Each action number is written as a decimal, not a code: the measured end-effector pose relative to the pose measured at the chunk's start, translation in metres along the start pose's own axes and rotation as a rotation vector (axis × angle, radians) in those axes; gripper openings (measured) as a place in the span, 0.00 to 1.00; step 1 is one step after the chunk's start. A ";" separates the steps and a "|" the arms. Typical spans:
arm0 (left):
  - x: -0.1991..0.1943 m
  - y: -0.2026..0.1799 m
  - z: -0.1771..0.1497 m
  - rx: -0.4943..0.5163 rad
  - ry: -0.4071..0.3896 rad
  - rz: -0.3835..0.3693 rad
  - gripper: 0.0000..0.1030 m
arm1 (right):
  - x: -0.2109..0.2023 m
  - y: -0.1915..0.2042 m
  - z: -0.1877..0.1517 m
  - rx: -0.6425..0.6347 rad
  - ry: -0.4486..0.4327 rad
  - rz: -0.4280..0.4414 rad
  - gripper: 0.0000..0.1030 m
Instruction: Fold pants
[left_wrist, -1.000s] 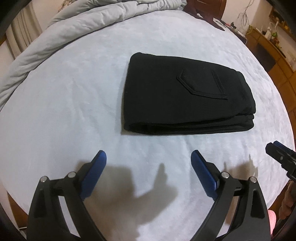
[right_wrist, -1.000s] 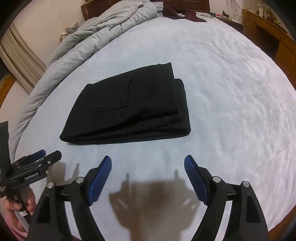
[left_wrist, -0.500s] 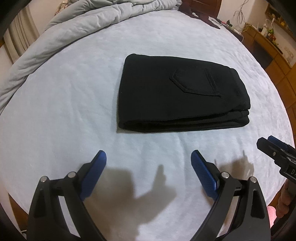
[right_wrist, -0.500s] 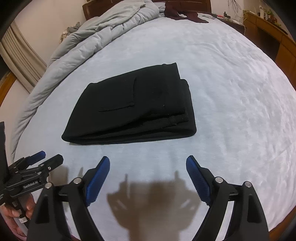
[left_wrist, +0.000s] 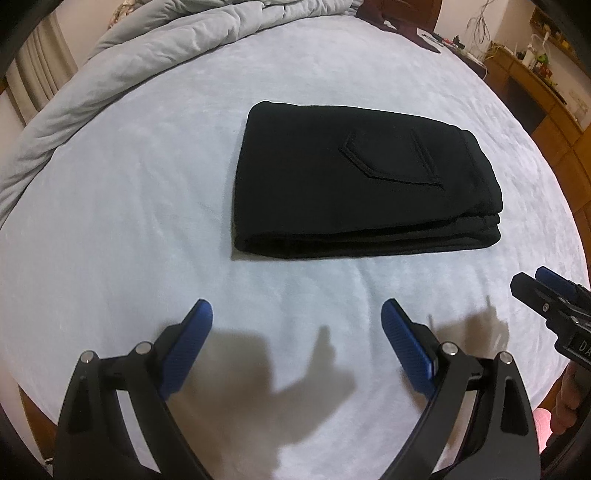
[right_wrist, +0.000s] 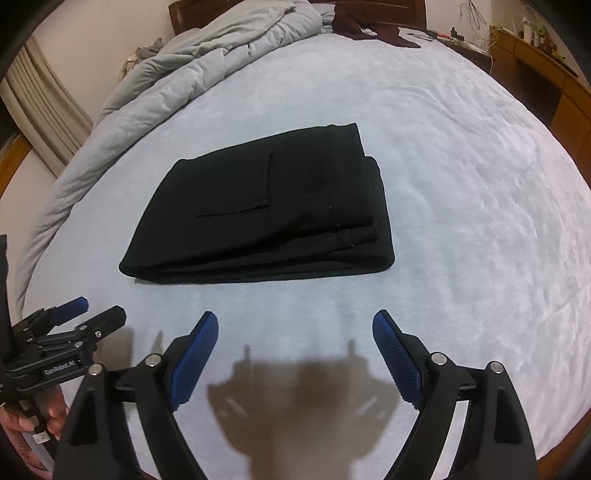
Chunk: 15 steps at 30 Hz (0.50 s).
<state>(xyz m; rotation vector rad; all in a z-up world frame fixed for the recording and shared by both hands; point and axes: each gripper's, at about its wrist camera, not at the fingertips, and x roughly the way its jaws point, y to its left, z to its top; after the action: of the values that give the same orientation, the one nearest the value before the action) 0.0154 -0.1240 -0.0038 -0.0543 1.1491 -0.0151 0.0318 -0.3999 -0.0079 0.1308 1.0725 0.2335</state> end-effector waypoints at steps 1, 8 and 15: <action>0.000 -0.001 -0.001 0.001 0.002 0.002 0.89 | 0.000 0.000 0.000 0.001 0.001 0.000 0.84; 0.004 -0.002 -0.003 0.007 0.014 0.015 0.89 | 0.001 -0.003 0.001 0.003 0.009 -0.022 0.84; 0.007 -0.003 -0.002 0.009 0.020 0.021 0.90 | 0.003 -0.006 0.002 0.001 0.007 -0.031 0.84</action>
<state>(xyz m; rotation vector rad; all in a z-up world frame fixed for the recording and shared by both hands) 0.0168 -0.1269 -0.0109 -0.0346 1.1692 -0.0018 0.0358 -0.4045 -0.0108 0.1141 1.0805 0.2061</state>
